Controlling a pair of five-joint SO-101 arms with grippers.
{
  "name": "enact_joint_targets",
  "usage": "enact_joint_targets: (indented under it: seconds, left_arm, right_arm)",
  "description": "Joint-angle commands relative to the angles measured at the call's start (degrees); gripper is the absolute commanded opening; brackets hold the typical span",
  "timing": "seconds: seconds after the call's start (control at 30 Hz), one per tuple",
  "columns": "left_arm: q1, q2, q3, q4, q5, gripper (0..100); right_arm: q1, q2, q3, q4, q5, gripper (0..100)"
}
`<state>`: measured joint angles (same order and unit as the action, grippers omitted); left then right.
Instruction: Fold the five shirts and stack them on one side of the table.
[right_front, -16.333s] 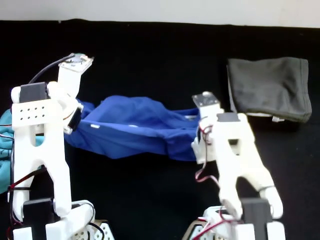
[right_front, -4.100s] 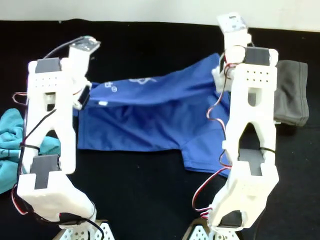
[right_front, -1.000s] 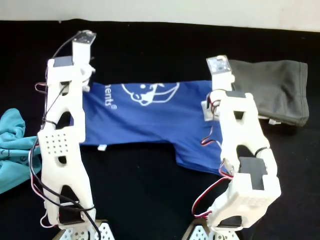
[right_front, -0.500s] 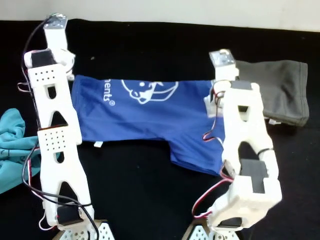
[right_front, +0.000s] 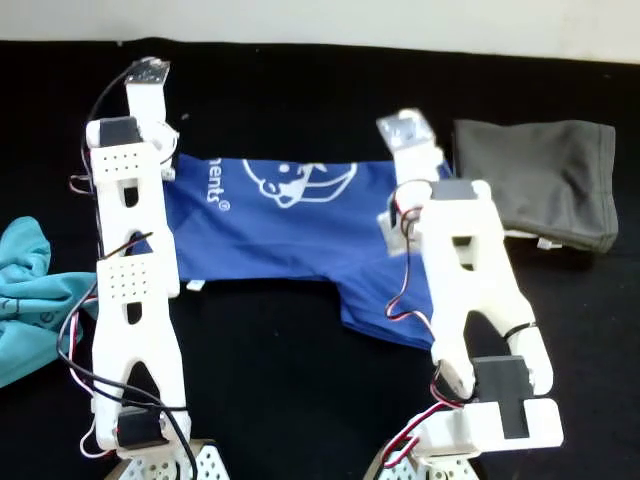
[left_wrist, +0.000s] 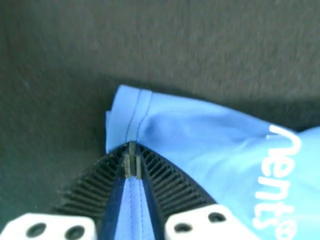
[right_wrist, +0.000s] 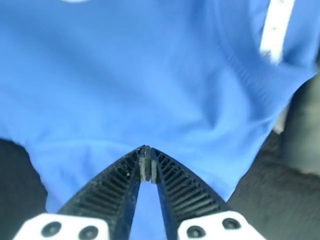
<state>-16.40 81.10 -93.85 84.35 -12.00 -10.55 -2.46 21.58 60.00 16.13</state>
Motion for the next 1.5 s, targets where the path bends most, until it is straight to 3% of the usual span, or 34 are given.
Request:
enact_joint_targets:
  seconds: [0.0,0.2,0.57,0.73,0.83,1.03,1.27,1.47]
  left_arm:
    - [0.4,-0.31,-1.63,-3.87,0.0,1]
    - [-1.1,-6.29,-1.63,-4.57,0.44,1]
    - [-1.98,-15.78,-1.63,16.09,1.76,1]
    - [-2.68,-18.77,1.63,17.41,1.93,1]
    - [-2.51,-23.87,10.33,17.58,1.93,1]
    - [-2.24,-41.36,44.09,17.32,1.67,1]
    - [-2.51,-47.78,70.2,1.41,1.49,1]
    - [-2.68,-47.34,74.68,-11.52,1.76,1]
  right_arm:
    - [-0.4,-2.95,2.77,0.4,-0.44,0.5]
    - [-0.4,-3.38,7.43,0.31,-0.44,0.5]
    - [-0.48,-24.84,17.54,0.31,-0.44,0.5]
    - [-0.48,-30.37,21.49,0.31,-0.35,0.5]
    - [-0.48,-31.16,22.29,0.31,-0.35,0.5]
    - [-0.48,-31.16,22.29,0.57,-0.26,0.5]
    - [-0.48,-30.73,22.29,0.48,-0.26,0.5]
    - [-0.48,-27.65,22.29,0.48,-0.26,0.5]
